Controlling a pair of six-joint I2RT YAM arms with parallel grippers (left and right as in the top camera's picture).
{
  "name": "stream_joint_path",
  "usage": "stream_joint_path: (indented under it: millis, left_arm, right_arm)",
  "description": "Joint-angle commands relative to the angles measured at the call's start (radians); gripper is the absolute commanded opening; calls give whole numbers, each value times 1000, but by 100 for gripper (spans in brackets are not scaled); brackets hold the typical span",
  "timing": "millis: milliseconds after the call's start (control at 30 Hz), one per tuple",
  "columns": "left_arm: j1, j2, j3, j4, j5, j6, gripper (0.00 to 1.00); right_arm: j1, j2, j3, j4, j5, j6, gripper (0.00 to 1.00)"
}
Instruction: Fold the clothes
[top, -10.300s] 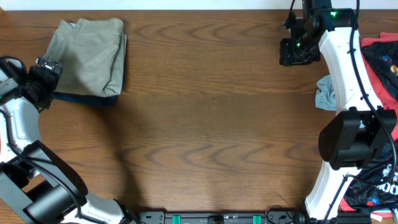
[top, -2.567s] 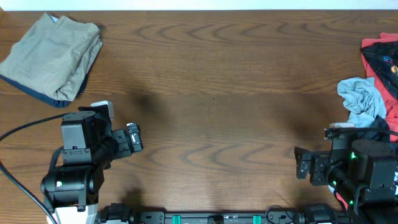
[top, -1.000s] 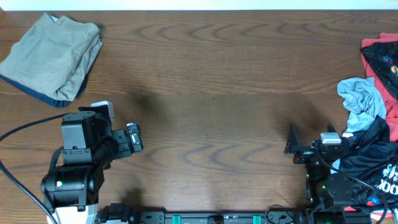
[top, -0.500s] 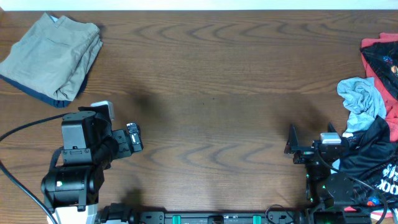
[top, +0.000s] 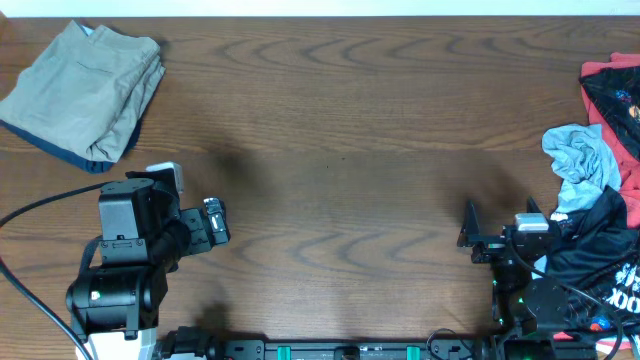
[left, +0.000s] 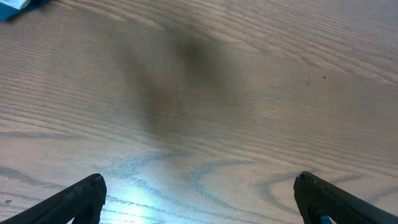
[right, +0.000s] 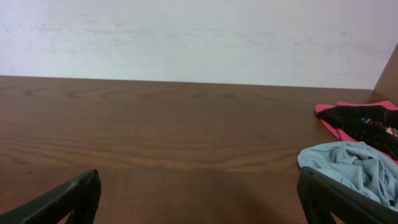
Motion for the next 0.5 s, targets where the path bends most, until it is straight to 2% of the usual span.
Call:
stream_joint_path:
  millis: [0, 233, 467]
  left_arm:
    - [-2, -22, -5, -2, -9, -4, 98]
    - [-2, -176, -77, 5, -116, 11, 98]
    - [-2, -490, -388, 259, -113, 22, 98]
  right_arm:
    - [-9, -6, -1, -5, -4, -11, 99]
    - [-9, -6, -1, -5, -4, -11, 99]
    - [-9, -6, -1, -5, -4, -11, 99]
